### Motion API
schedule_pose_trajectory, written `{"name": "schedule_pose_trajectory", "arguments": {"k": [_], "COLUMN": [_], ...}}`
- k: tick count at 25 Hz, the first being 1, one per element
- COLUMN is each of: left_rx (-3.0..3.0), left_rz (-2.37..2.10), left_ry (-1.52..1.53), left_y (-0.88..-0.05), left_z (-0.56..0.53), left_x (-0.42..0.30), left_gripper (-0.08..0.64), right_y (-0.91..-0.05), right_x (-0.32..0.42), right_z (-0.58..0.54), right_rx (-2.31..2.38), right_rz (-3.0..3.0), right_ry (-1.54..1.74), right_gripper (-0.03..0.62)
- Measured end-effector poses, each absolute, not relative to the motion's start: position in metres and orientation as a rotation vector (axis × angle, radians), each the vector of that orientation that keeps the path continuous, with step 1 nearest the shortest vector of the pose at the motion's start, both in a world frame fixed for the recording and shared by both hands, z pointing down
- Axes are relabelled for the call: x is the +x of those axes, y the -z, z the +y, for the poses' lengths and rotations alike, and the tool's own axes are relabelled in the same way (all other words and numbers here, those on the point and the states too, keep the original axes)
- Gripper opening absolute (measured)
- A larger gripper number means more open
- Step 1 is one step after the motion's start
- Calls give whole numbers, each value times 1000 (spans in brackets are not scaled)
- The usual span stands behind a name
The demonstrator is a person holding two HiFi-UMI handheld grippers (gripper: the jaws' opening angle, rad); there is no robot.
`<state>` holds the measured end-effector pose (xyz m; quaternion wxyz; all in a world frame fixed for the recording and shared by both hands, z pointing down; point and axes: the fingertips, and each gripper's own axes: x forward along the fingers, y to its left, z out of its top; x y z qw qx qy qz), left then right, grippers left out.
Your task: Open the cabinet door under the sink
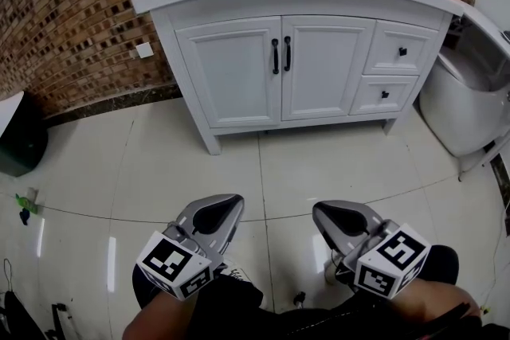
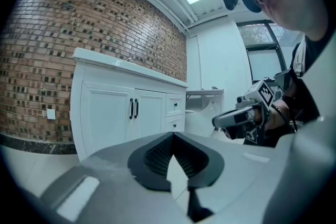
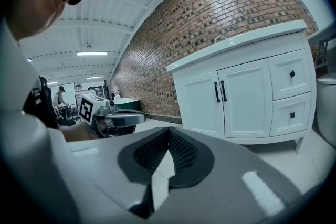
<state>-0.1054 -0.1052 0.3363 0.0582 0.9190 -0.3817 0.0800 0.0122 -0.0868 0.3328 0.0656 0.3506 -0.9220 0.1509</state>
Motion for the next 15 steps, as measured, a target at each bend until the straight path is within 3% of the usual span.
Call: {"name": "schedule_pose_trajectory", "arguments": {"k": [15], "left_rx": [2758], "left_rz": [-1214], "left_ry": [-277], "left_y": [-346], "left_z": [-122], "left_x": [-96], "left_gripper": [6], "right_y": [-328], "right_x": [23], "right_z": [-83], "right_rx": [1069], "right_rz": [-2797], "right_ry": [-468], "right_gripper": [8]}}
